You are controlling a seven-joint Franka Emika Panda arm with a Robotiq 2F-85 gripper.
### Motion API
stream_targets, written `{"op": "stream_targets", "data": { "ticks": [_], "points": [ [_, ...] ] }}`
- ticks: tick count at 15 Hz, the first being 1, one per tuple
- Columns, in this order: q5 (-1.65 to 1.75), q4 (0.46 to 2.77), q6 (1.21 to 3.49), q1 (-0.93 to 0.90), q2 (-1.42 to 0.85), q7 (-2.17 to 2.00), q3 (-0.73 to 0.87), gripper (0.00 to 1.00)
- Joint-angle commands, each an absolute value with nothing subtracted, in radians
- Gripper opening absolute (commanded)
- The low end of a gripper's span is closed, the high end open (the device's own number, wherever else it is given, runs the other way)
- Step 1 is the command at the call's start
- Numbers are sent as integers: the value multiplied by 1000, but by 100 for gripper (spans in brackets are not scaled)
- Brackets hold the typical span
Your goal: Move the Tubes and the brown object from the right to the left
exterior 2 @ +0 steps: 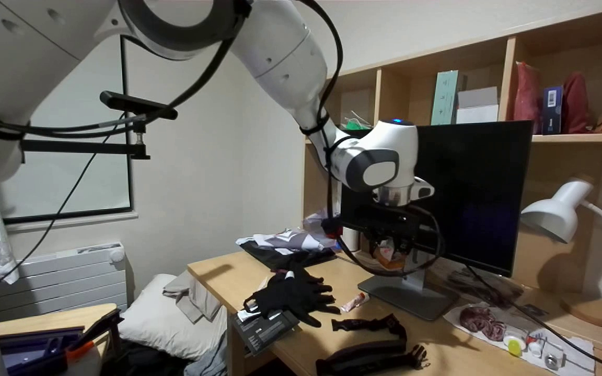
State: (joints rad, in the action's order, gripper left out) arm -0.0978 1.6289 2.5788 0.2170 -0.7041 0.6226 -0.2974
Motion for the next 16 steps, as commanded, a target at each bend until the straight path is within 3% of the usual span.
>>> {"op": "stream_targets", "data": {
  "ticks": [1,7,16],
  "points": [
    [-137,1825,2657,182,-573,636,-341,8],
    [-183,1950,2757,136,-478,640,-437,8],
    [-147,1965,2800,75,-511,580,-367,8]
  ]
}}
